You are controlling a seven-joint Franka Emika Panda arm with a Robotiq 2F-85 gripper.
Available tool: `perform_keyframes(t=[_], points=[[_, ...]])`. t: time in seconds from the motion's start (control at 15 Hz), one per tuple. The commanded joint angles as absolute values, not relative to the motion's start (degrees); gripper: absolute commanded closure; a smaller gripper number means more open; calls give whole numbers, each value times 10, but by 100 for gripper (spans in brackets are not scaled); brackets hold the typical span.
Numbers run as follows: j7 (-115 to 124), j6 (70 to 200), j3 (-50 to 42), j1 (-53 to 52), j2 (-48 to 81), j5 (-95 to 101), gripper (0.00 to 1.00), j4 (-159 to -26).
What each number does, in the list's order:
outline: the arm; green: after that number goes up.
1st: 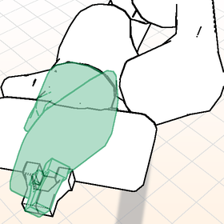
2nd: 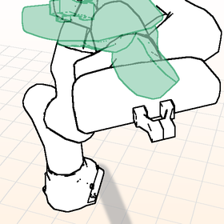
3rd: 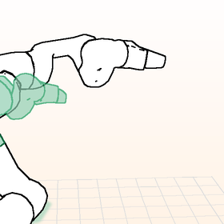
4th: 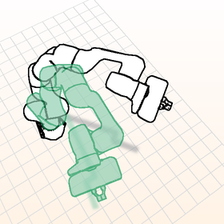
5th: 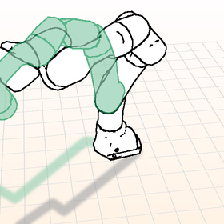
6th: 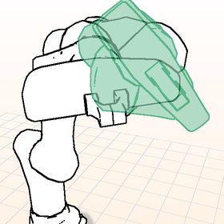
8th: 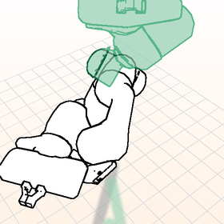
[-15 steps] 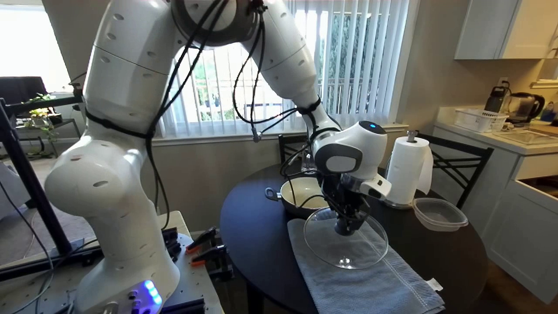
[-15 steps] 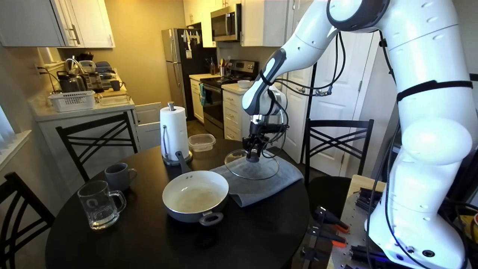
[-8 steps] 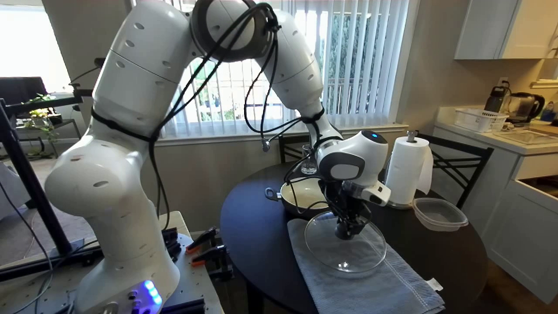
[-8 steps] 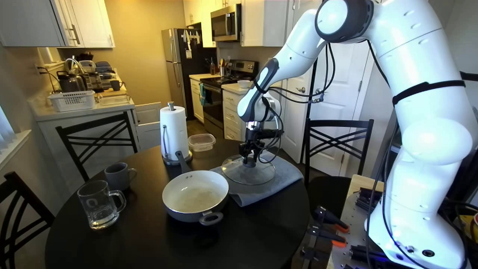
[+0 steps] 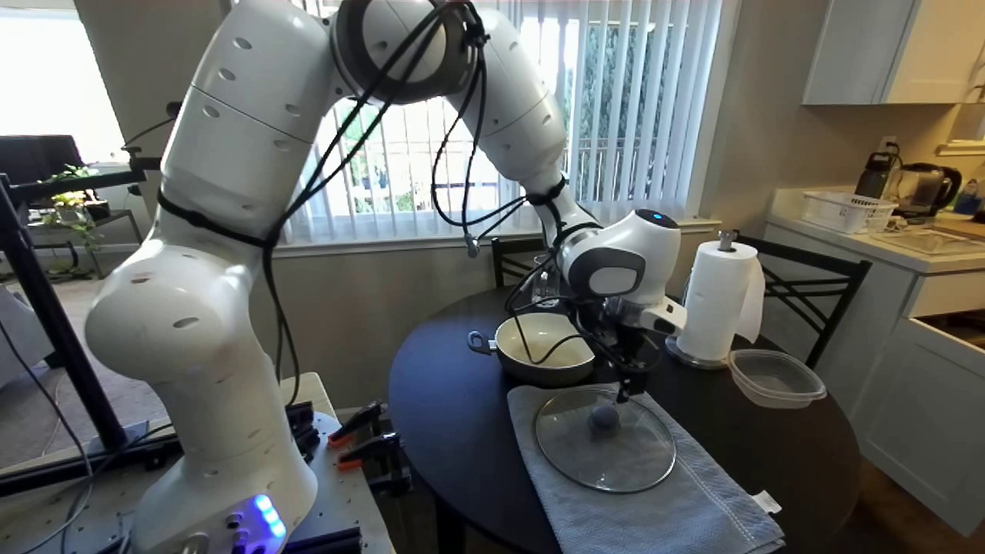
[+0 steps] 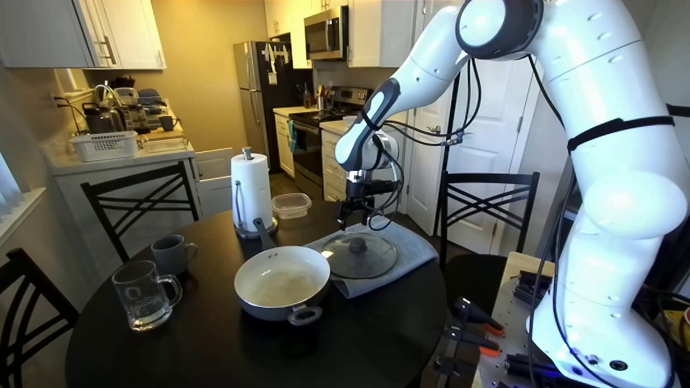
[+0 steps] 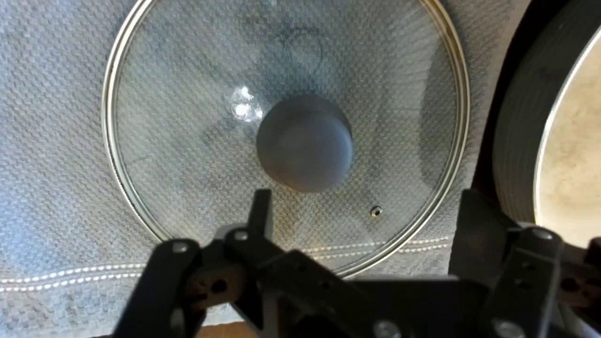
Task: Put the lid on the towel
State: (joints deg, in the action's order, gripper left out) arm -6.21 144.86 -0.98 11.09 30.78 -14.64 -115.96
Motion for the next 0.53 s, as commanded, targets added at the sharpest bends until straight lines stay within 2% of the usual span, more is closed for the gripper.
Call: perform_keyframes(t=[0.0,0.47], points=[[-60,1447,-8,111,305,-143,0,-1158],[-60,1447,-8,113,310,-143,0,-1158]])
